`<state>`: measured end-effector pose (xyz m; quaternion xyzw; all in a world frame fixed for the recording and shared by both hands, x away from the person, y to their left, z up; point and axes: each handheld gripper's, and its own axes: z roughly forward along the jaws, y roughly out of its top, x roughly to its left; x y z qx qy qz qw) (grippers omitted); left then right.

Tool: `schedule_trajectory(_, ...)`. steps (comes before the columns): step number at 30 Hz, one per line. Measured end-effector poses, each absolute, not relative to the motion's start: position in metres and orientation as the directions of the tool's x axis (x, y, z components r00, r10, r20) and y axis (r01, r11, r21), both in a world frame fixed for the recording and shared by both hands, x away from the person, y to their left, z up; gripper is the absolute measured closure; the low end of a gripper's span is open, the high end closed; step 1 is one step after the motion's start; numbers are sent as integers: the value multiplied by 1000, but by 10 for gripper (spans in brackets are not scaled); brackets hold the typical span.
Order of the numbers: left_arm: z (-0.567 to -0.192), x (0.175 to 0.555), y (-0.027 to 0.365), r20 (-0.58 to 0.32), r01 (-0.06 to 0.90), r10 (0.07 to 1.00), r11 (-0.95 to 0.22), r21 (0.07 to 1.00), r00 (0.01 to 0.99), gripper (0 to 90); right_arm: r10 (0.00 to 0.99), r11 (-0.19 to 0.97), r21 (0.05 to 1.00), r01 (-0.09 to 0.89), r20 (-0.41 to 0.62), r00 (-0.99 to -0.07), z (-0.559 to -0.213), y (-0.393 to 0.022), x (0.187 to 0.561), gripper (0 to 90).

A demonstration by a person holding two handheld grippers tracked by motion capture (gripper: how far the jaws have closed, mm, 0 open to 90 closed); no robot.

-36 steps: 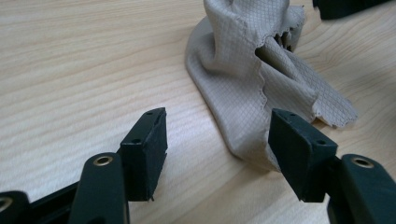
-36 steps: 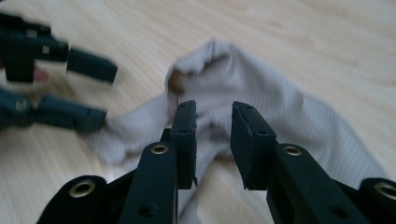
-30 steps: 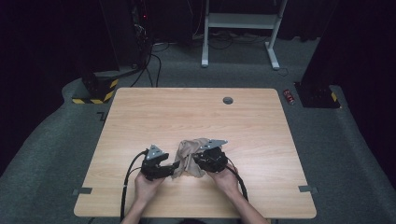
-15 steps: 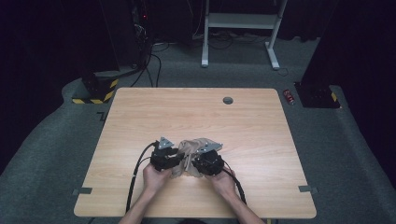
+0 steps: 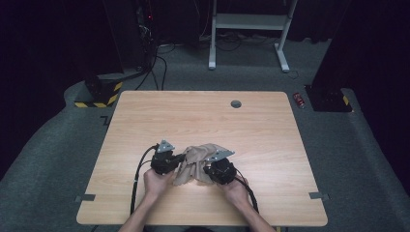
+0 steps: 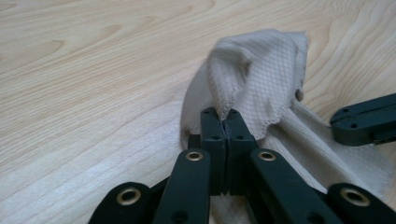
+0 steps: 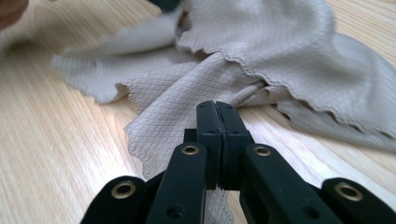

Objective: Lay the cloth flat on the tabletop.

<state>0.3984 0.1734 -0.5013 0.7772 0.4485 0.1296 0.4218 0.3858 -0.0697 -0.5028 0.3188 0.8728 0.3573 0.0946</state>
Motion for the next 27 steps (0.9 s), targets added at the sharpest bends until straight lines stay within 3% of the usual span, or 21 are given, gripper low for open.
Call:
schedule_trajectory(12, -502, 399, 184, -163, 612, 826, -252, 750, 540, 886, 643, 530, 686, 498, 58, -764, -503, -101, 370, 885)
schedule_trajectory(18, -490, 387, 180, -183, 559, 804, -212, 801, 566, 673, 679, 458, 722, 518, 91, -728, -500, -111, 374, 743)
schedule_trajectory(23, -483, 381, 170, -134, 531, 796, -257, 808, 590, 596, 703, 440, 732, 520, 79, -707, -496, -109, 386, 716)
schedule_trajectory(27, -484, 381, 171, -147, 538, 805, -237, 809, 575, 571, 711, 438, 731, 524, 75, -699, -495, -102, 396, 684)
